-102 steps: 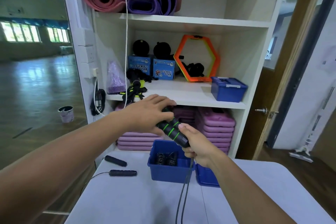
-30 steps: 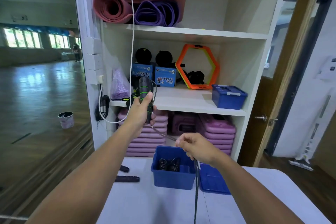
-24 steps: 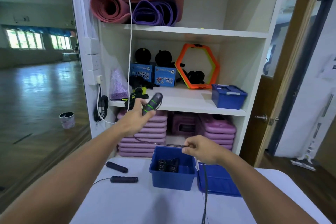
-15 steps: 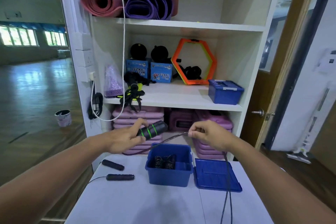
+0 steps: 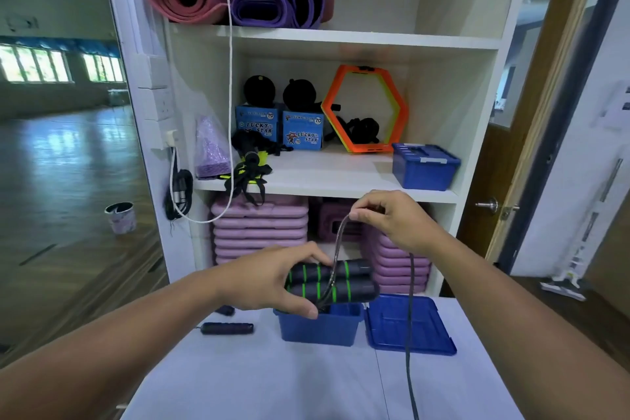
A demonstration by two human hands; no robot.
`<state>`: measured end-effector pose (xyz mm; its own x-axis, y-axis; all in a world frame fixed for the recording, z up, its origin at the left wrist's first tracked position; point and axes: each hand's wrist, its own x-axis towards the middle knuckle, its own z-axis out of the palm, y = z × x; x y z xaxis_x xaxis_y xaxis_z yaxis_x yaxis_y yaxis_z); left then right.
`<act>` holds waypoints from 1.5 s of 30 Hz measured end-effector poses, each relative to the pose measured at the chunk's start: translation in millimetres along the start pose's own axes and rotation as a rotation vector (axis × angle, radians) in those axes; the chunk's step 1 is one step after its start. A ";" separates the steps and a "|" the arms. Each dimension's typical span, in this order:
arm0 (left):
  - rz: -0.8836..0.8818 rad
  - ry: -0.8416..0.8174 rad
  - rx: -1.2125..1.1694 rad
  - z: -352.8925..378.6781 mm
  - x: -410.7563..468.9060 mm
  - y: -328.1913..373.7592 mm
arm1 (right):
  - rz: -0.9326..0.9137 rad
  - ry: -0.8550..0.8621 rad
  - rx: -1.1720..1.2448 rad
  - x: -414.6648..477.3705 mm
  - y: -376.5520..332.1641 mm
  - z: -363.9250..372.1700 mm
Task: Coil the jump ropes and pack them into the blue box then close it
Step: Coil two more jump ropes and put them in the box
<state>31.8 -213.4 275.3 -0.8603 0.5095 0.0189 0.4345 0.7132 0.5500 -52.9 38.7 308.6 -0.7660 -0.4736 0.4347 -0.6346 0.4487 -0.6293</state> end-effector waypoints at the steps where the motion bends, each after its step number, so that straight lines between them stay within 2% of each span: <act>1: 0.040 0.046 0.006 -0.8 0.0 6.2 | 0.012 0.003 0.053 -0.8 1.6 1.2; 6: 0.092 0.283 -0.335 -22.7 1.8 15.9 | 0.206 -0.001 0.294 -16.9 22.3 25.3; 10: 0.074 0.454 -0.290 -31.3 16.1 10.7 | 0.156 -0.012 0.306 -28.2 17.2 57.9; 14: -0.063 0.598 -0.255 -44.6 31.9 -9.8 | 0.156 -0.132 0.193 -36.8 14.1 70.9; 16: -0.133 0.619 -0.183 -50.0 35.9 -21.0 | 0.147 -0.182 0.139 -39.3 13.0 68.3; 22: -0.179 0.550 0.036 -47.5 38.7 -34.8 | 0.042 -0.151 0.050 -23.9 -2.3 38.7; 27: -0.121 0.518 0.094 -38.3 41.8 -33.6 | 0.001 -0.139 -0.050 -12.2 -8.2 20.4; 34: -0.052 0.338 0.167 -22.5 40.6 -10.7 | -0.010 -0.174 -0.164 5.4 -30.9 -7.3; 38: -0.044 0.217 0.112 -19.3 30.5 5.8 | 0.007 -0.167 -0.117 10.6 -34.1 -21.4; 45: -0.001 0.099 0.042 -15.9 14.0 28.7 | 0.003 -0.122 0.145 6.4 -29.1 -23.0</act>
<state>27.9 -193.4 304.7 -0.8820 0.4600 0.1020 0.4425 0.7343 0.5148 -41.7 40.0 344.5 -0.7443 -0.5647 0.3566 -0.6038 0.3409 -0.7205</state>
